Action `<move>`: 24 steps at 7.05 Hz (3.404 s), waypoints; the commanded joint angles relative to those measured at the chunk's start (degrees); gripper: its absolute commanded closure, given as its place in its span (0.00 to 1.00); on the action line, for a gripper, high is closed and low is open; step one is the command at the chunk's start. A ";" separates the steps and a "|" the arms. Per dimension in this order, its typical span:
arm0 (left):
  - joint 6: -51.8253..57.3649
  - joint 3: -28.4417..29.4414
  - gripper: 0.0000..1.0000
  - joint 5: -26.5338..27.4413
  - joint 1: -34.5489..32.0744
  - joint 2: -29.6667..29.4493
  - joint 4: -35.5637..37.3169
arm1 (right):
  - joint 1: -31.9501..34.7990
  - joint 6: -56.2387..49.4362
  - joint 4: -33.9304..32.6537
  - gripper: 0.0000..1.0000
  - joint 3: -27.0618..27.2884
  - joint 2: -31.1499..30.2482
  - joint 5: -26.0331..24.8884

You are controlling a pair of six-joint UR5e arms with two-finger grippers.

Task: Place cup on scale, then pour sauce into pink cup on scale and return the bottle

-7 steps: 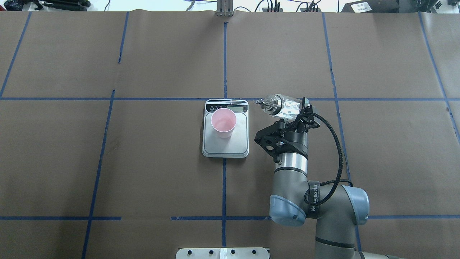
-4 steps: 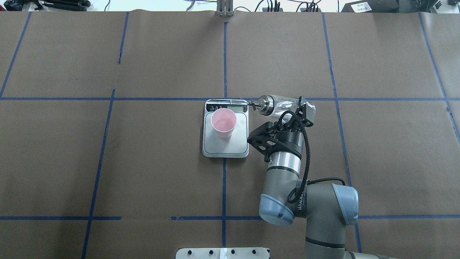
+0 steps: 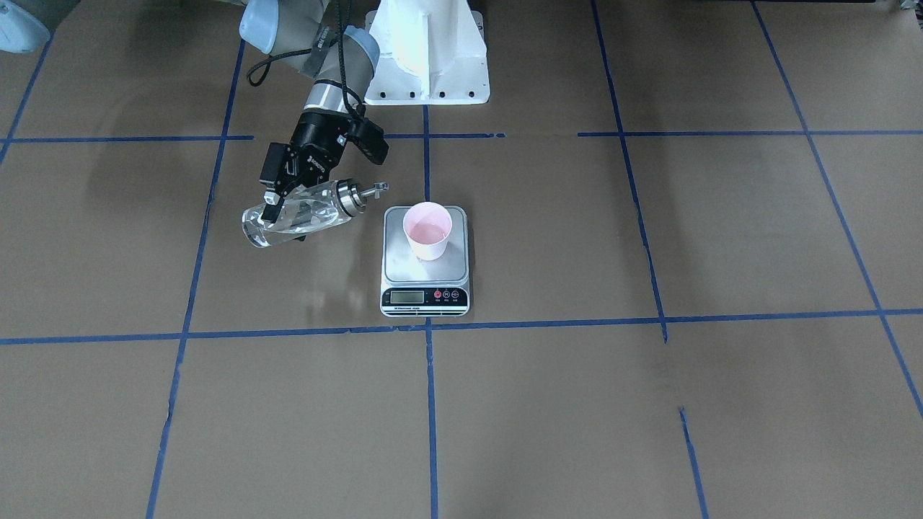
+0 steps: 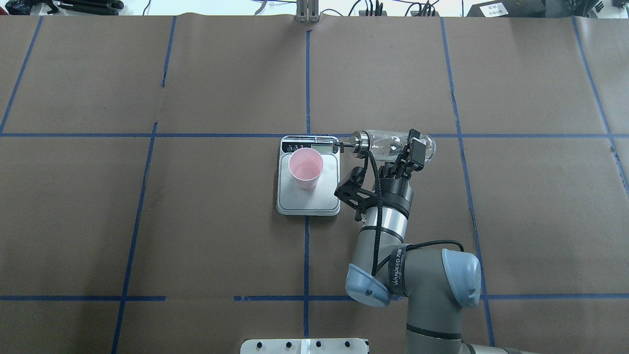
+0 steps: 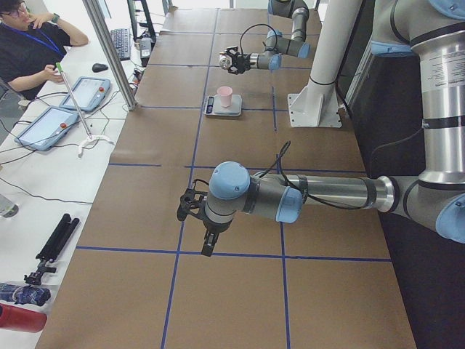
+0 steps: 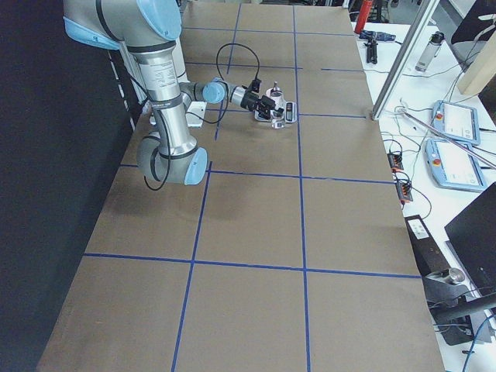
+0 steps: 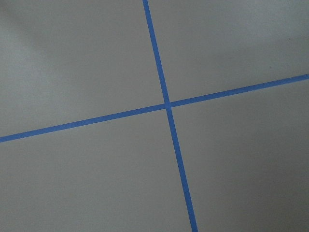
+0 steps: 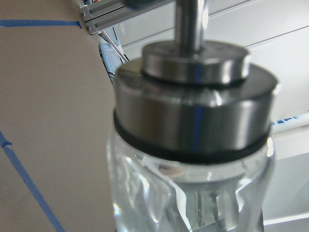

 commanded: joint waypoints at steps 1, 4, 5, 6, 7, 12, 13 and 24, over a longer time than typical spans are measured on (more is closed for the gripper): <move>0.06 0.12 0.00 0.03 -0.41 0.00 0.13 | -0.17 0.00 -2.76 1.00 -0.59 0.84 -2.46; 0.06 0.21 0.00 0.03 -0.93 0.87 0.13 | -0.26 -0.09 -7.33 1.00 -3.05 3.12 -5.63; 0.06 0.20 0.00 0.03 -0.94 0.97 0.13 | -0.17 -0.09 -7.42 1.00 -3.67 3.12 -6.42; 0.06 0.20 0.00 0.03 -1.11 0.97 0.13 | -0.17 -0.17 -7.68 1.00 -3.85 3.12 -6.51; 0.15 0.20 0.00 0.03 -1.20 1.32 0.13 | 0.18 -0.17 -9.78 1.00 -3.94 3.12 -7.21; 0.15 0.29 0.00 -0.05 -1.29 1.85 0.13 | 1.41 -1.39 -16.99 1.00 -4.29 4.52 -9.32; 0.15 0.38 0.00 -0.05 -1.37 2.11 0.22 | 1.50 -2.27 -17.18 1.00 -4.46 4.70 -10.54; 0.06 0.64 0.00 -0.14 -1.38 2.11 0.48 | 2.82 -2.37 -17.27 1.00 -5.34 3.91 -16.18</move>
